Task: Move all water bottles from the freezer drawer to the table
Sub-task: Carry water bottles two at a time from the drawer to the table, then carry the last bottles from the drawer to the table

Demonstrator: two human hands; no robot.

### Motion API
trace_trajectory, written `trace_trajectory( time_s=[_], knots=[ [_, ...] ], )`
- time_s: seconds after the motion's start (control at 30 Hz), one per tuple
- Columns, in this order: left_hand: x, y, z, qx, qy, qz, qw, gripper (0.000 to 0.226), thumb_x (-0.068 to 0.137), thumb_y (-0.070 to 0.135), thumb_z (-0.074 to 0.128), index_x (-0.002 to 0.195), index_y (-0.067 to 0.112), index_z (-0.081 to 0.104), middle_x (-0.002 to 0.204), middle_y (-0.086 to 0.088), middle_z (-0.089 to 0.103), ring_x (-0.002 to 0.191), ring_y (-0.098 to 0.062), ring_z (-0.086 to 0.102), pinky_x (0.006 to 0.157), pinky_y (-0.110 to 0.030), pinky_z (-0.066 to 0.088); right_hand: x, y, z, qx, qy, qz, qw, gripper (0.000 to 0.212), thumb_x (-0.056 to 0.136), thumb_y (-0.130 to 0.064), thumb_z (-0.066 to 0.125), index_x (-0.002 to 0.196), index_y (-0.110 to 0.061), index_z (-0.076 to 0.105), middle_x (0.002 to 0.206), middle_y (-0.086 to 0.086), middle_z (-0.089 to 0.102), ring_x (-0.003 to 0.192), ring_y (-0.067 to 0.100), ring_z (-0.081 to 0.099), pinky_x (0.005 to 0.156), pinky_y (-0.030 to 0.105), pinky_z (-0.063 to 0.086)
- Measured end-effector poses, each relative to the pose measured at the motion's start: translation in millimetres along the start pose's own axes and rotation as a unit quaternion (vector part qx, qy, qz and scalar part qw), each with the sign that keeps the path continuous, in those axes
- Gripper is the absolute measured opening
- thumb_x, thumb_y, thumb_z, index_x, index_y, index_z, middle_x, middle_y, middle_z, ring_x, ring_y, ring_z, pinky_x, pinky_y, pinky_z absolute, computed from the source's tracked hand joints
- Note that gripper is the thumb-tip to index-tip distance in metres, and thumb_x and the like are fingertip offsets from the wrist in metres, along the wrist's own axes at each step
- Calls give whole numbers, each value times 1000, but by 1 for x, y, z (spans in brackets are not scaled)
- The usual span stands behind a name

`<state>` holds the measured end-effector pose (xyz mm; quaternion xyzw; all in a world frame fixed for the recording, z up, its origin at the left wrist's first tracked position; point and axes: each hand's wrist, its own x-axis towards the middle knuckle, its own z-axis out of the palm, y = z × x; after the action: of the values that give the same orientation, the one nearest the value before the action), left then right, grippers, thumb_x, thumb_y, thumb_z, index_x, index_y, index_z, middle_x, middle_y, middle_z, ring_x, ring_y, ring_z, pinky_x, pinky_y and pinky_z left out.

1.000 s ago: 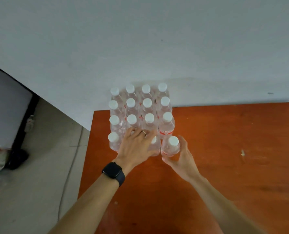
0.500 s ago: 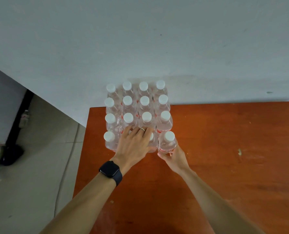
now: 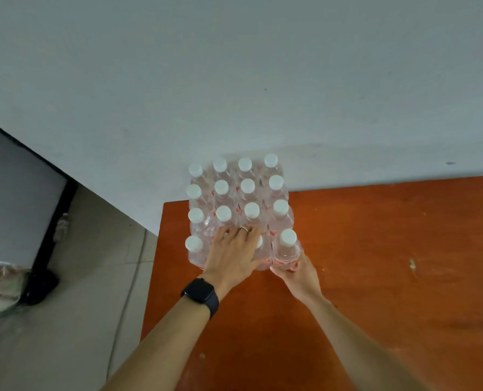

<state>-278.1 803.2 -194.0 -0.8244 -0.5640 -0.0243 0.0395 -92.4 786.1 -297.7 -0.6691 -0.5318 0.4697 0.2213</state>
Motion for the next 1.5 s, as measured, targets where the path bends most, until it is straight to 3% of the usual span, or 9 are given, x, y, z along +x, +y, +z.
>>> trace_trajectory(
  time_s=[0.3, 0.37, 0.43, 0.5, 0.67, 0.8, 0.93, 1.03, 1.5],
  knots=[
    [3, 6, -14, -24, -57, -26, 998, 67, 84, 55, 71, 135, 24, 39, 116, 0, 68, 109, -24, 65, 95, -44, 47, 4, -7, -10, -6, -49, 24, 998, 112, 68, -42, 89, 153, -36, 16, 152, -8, 42, 137, 24, 45, 109, 48, 39],
    [3, 6, -20, -19, -62, -17, 998, 65, 86, 52, 69, 137, 24, 40, 120, -1, 67, 111, -23, 62, 97, -41, 45, 2, -8, -21, -34, -70, 70, 994, 118, 69, -37, 89, 157, -30, 11, 157, 2, 36, 131, 30, 52, 93, 40, 52],
    [3, 9, -28, -22, -56, -14, 998, 59, 90, 46, 64, 139, 22, 43, 129, -2, 62, 118, -23, 58, 101, -39, 43, -6, -5, -36, -55, -80, 86, 992, 110, 74, -37, 86, 157, -27, 15, 156, 6, 39, 120, 28, 61, 68, 20, 50],
    [3, 19, -40, -27, -40, -10, 999, 51, 94, 41, 58, 139, 19, 46, 136, -4, 58, 124, -24, 54, 104, -40, 42, -22, -3, -56, -54, -68, 82, 993, 93, 82, -39, 79, 155, -25, 24, 154, 5, 41, 103, 21, 69, 61, 18, 50],
    [5, 78, -61, -103, 13, 44, 994, 39, 97, 36, 52, 134, 23, 50, 137, -3, 55, 126, -23, 53, 106, -40, 42, -95, 16, -125, 13, 29, 62, 998, 54, 94, -46, 63, 143, -30, 46, 142, -8, 54, 117, 11, 59, 85, 26, 54],
    [11, 165, -59, -153, -13, 118, 981, 43, 100, 36, 49, 142, 27, 50, 144, 3, 50, 136, -18, 41, 113, -36, 30, -189, 54, -187, -14, 154, 16, 988, 34, 95, -46, 61, 128, -47, 53, 128, -21, 57, 116, 3, 56, 84, 12, 44],
    [5, 285, -55, -189, -66, 214, 956, 45, 101, 45, 45, 143, 31, 50, 147, 7, 49, 140, -15, 35, 116, -36, 23, -293, 107, -242, -120, 289, 58, 948, 36, 97, -47, 55, 132, -39, 59, 135, -15, 57, 123, 11, 52, 103, 35, 46],
    [-18, 386, -58, -199, -94, 284, 933, 45, 101, 48, 45, 143, 34, 51, 147, 6, 50, 141, -16, 36, 116, -37, 24, -378, 148, -274, -152, 364, 110, 912, 35, 98, -47, 53, 130, -39, 62, 137, -15, 57, 130, 15, 46, 108, 38, 41],
    [-208, 774, -130, -224, -113, 538, 804, 44, 98, 49, 52, 140, 37, 55, 148, 5, 51, 139, -14, 39, 115, -36, 31, -731, 305, -346, -107, 557, 292, 770, 39, 100, -44, 50, 138, -38, 56, 143, -14, 52, 138, 11, 35, 113, 30, 30]
  ],
)
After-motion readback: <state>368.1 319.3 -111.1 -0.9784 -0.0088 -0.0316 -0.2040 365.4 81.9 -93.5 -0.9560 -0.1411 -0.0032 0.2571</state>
